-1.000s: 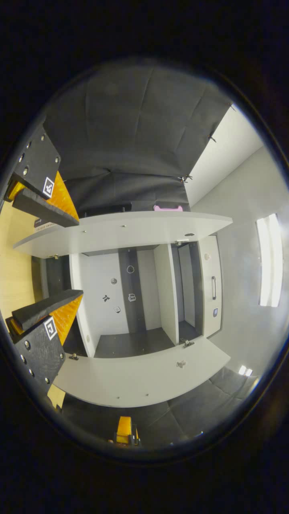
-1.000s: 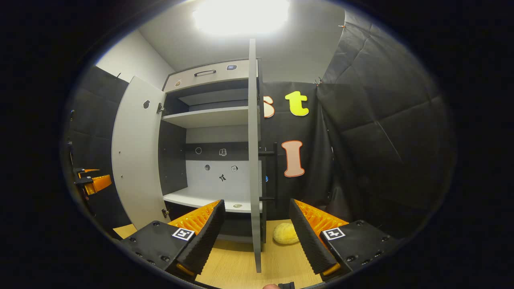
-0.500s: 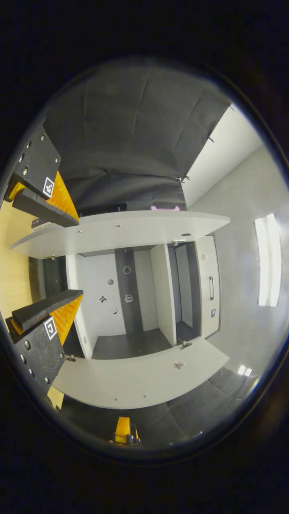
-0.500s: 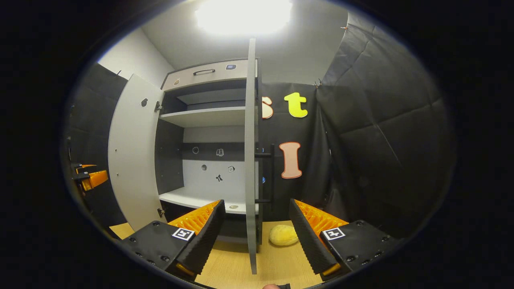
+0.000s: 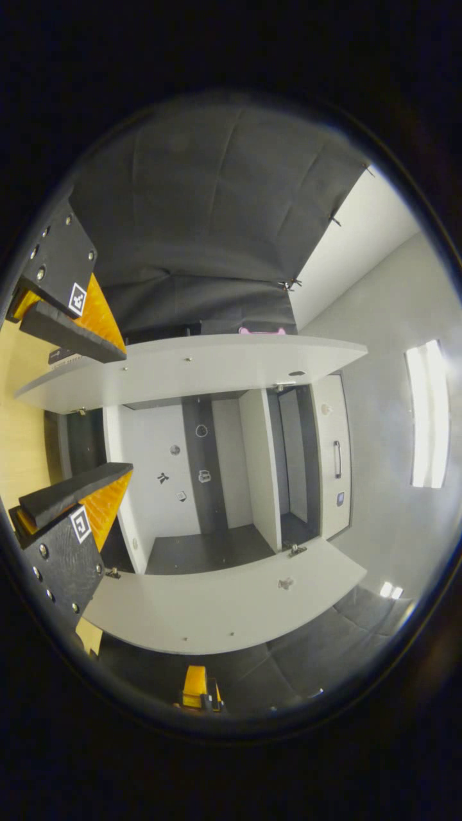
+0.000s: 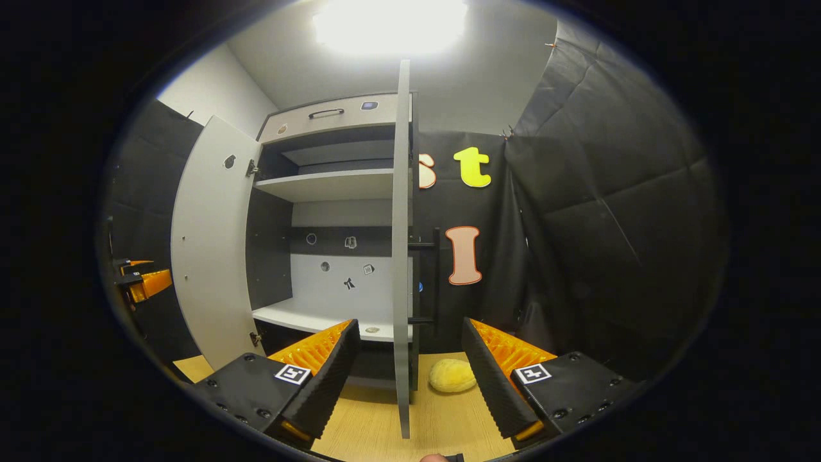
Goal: Open the right door of the double-door shoe cabinet with the right hand, and open the left door with the left hand.
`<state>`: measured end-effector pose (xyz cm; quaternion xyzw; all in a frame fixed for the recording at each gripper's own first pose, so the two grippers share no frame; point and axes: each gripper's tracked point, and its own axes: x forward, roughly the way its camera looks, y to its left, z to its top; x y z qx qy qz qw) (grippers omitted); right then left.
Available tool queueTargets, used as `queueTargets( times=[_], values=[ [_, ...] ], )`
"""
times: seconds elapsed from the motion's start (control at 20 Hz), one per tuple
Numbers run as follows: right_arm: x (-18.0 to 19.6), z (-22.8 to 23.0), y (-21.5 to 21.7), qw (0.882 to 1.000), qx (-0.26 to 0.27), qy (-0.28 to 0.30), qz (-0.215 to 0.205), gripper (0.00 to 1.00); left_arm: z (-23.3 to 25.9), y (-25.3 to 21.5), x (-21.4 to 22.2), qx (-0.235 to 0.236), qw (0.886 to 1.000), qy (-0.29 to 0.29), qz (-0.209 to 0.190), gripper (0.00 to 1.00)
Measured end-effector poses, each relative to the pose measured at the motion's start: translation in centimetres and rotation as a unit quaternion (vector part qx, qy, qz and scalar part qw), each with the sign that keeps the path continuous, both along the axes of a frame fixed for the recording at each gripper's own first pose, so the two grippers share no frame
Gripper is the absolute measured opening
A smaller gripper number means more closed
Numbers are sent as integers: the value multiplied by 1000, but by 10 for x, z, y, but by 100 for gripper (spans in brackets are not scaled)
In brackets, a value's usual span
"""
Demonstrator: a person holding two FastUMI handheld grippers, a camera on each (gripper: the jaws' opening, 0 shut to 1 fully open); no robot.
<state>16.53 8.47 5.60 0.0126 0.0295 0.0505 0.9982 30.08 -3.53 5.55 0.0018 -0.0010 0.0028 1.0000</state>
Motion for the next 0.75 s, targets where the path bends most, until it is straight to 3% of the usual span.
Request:
queueTargets(
  times=[0.75],
  values=[
    [-5, 3, -2, 1000, -3, -6, -6, 100, 1, -2, -1, 1, 1000, -1, -8, 91]
  ],
)
